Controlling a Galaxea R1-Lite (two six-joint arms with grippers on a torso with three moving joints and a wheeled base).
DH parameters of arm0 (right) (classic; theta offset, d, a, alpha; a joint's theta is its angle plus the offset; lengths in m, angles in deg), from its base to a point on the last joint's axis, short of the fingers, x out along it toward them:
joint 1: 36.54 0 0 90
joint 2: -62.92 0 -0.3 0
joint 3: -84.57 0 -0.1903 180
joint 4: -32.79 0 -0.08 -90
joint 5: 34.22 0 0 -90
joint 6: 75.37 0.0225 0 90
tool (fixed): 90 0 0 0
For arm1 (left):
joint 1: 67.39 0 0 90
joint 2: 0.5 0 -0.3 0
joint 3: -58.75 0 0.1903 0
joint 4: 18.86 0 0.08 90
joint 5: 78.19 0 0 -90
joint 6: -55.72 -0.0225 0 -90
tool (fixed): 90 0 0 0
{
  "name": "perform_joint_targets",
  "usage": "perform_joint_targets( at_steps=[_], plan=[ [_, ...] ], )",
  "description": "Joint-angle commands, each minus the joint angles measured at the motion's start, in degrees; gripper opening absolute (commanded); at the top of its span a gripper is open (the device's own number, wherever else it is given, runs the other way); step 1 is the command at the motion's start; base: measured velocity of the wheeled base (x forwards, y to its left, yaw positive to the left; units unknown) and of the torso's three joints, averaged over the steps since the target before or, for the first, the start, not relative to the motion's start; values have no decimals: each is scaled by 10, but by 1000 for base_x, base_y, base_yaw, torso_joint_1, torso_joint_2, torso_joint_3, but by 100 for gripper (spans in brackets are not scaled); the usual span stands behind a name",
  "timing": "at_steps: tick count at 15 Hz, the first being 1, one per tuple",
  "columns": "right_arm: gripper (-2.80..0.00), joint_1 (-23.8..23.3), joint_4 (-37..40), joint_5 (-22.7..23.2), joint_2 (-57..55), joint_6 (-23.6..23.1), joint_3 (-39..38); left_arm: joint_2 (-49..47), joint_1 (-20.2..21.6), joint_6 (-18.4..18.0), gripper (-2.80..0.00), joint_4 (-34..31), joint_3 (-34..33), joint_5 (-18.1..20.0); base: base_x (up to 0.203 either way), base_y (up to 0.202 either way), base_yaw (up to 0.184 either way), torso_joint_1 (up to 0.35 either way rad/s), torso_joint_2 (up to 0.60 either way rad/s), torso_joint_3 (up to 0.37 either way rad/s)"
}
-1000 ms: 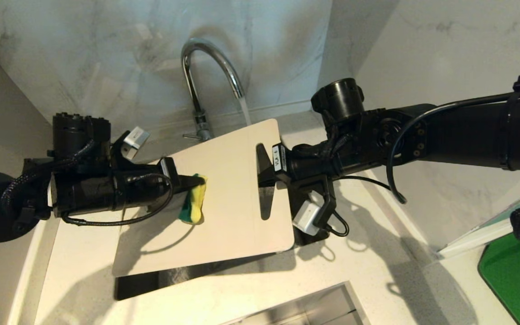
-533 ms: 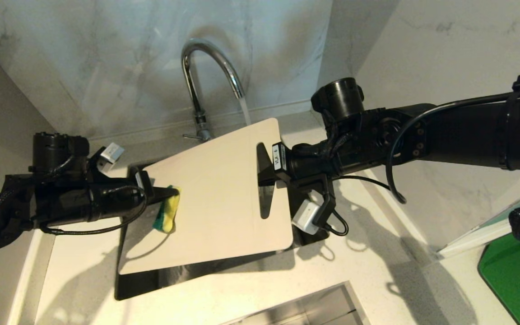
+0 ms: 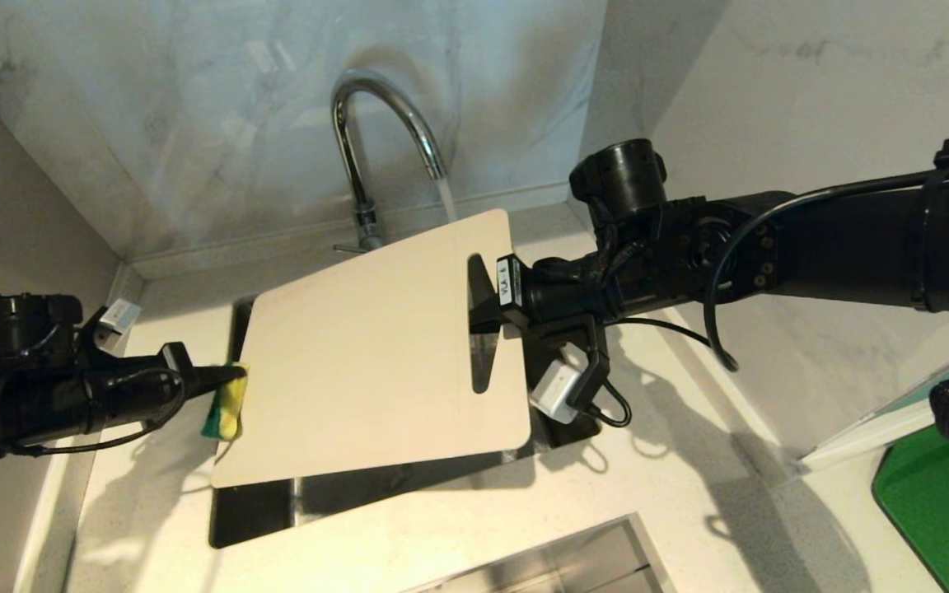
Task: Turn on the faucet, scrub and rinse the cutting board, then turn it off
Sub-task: Scrub the cutting board underwater
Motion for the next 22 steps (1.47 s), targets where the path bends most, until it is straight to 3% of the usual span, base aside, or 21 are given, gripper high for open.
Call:
perform_joint_targets(
  at_steps=[1,4,8,11,14,15,18,20,22],
  plan=[
    [-280,0,1,2,-1,-9,-1,0,9,3,-280,3,-1,8,0,0,0,0,0,0],
    [-280,-1,1,2,0,-9,-1,26,-29,37,-280,2,3,8,0,0,0,0,0,0],
    [-280,0,1,2,0,-8,2,80,-148,93,-280,-39,45,-1,0,0,0,0,0,0],
    [-280,0,0,2,2,0,1,88,-258,108,-280,-76,81,-59,0,0,0,0,0,0],
    [-280,-2,0,2,1,0,1,86,-342,109,-280,-83,100,-117,0,0,0,0,0,0],
    [-280,-3,0,2,0,1,3,85,-358,108,-280,-91,108,-143,0,0,0,0,0,0],
    [-280,-6,0,2,-1,1,3,85,-380,108,-280,-99,118,-170,0,0,0,0,0,0],
    [-280,-6,0,2,0,3,3,75,-383,108,-280,-98,114,-202,0,0,0,0,0,0],
    [-280,-6,0,2,0,3,3,75,-381,111,-280,-97,103,-208,0,0,0,0,0,0]
  ],
)
